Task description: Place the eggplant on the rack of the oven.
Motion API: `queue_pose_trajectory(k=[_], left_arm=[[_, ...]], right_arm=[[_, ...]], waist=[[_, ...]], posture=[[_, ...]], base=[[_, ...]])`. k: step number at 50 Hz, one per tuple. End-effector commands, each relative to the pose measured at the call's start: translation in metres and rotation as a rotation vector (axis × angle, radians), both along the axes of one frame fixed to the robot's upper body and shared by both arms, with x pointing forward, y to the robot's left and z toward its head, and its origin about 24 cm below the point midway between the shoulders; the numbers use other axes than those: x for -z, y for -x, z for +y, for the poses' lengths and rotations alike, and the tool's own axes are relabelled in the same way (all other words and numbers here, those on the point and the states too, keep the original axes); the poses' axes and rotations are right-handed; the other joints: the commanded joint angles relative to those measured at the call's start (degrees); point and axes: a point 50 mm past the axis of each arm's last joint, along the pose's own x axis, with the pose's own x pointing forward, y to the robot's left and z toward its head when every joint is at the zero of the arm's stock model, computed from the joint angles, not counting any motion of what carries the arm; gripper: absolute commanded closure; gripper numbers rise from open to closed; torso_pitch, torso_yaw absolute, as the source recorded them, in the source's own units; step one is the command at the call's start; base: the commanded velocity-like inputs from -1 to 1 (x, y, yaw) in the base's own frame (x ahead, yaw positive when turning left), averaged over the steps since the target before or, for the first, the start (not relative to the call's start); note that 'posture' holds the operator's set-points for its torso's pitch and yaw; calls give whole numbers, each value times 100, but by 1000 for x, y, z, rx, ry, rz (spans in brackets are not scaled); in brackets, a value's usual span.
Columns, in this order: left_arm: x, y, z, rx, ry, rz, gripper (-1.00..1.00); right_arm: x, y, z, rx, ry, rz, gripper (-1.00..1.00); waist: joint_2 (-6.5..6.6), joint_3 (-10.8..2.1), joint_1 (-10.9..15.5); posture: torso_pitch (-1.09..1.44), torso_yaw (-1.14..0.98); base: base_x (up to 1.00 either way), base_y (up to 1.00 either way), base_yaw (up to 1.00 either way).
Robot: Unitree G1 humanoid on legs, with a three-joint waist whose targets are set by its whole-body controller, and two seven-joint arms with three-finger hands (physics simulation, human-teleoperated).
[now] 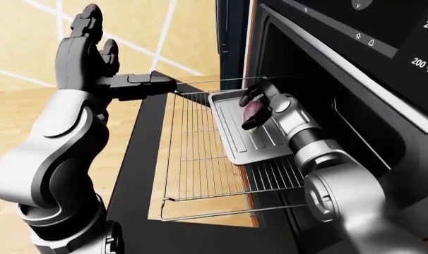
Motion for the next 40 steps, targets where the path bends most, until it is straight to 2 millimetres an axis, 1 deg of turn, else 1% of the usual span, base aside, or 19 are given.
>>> queue_pose_trajectory(k=[1,3,5,8,9,11,12,13,14,15,19,20,21,31,36,40], left_arm=[[-15,6,1,-6,-1,-85,-100],[-15,5,1,-6,-1,-85,-100],[-15,6,1,-5,-1,-85,-100],[-15,5,1,-6,0,-85,-100],[-15,5,1,-6,-1,-86,-100],[-15,5,1,-5,-1,-85,-100],[-15,5,1,-6,-1,-85,-100],[-15,5,1,-5,-1,-85,-100],[-15,5,1,-5,-1,-85,-100],[-15,5,1,-6,-1,-85,-100],[-14,6,1,-5,-1,-84,-100],[-14,6,1,-5,-1,-83,-100],[-14,6,1,-6,-1,-83,-100],[-14,6,1,-5,-1,-83,-100],[-13,5,1,-6,-2,-82,-100],[-12,5,0,-7,-6,-80,-100]], right_arm=[[-31,-5,5,-21,-3,-118,38],[-32,-5,5,-21,-3,-118,34],[-31,-5,5,-22,-4,-117,25],[-31,-5,5,-21,-3,-118,22],[-31,-5,5,-22,-4,-117,12],[-29,-5,5,-21,-5,-116,8],[-29,-5,5,-23,-5,-113,-4],[-28,-4,5,-22,-5,-113,-51],[-28,-4,4,-19,-7,-112,-57],[-28,-4,4,-19,-6,-112,-57],[-29,-5,4,-17,-4,-113,-67],[-30,-5,4,-18,-3,-112,-93],[-30,-5,4,-18,-3,-113,-100],[-33,-5,3,-15,-20,-120,-100],[-47,-6,9,-25,-57,-146,-100],[-64,-5,16,-37,-122,-166,-100]], waist=[[8,-183,0],[7,-184,0],[7,-184,0],[7,-184,0],[7,-185,0],[7,-184,0],[7,-184,0],[7,-184,1],[7,-184,1],[7,-185,1],[6,-186,2],[5,-187,1],[5,-186,1],[3,-186,2],[3,-186,4],[9,-176,2]], posture=[[0,0],[0,0],[0,0],[0,0],[0,0],[0,0],[0,0],[0,0],[0,0],[0,0],[0,0],[0,0],[0,0],[0,0],[0,0],[0,0]], base=[[0,0,0],[0,0,0],[0,0,0],[0,0,0],[0,0,0],[0,0,0],[0,0,0],[0,0,0],[0,0,0],[0,0,0],[0,0,0],[0,0,0],[0,0,0],[0,0,0],[0,0,0],[0,0,0]])
